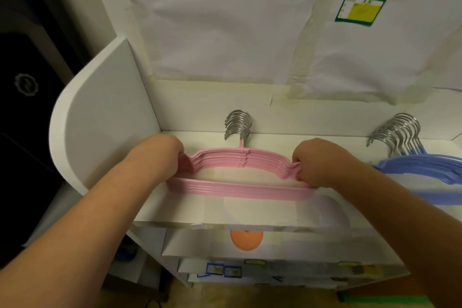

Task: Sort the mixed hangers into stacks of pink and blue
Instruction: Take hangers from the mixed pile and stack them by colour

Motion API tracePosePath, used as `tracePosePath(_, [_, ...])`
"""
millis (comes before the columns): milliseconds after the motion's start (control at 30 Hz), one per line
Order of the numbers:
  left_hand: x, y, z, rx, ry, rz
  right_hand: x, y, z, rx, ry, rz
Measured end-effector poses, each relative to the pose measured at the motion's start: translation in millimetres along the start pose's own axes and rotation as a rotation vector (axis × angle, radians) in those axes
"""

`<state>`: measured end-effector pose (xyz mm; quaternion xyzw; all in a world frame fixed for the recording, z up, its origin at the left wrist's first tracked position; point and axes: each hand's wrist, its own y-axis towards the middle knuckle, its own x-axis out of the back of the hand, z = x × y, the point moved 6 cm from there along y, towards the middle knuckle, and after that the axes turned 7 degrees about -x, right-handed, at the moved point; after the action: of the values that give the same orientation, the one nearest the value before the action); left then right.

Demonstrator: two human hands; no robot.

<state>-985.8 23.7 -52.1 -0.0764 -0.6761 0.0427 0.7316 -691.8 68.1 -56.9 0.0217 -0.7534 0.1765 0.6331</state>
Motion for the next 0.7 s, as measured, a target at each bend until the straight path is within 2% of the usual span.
tracePosePath(167, [-6, 4, -9, 0.016, 0.041, 0.187, -6, 0, 1, -0.005, 0.013, 0.070])
tracePosePath(233, [-8, 4, -9, 0.026, 0.053, 0.209, -9, 1, 3, -0.015, -0.017, 0.094])
tracePosePath(533, [-3, 8, -6, -0.057, 0.036, 0.130, -7, 0, 6, -0.030, -0.048, 0.052])
tracePosePath(600, [-4, 4, -7, -0.074, -0.065, 0.101, -6, -4, 6, -0.012, -0.003, 0.062])
tracePosePath(700, [2, -6, -14, -0.086, -0.296, -0.040, 7, -9, 9, 0.022, 0.119, 0.021])
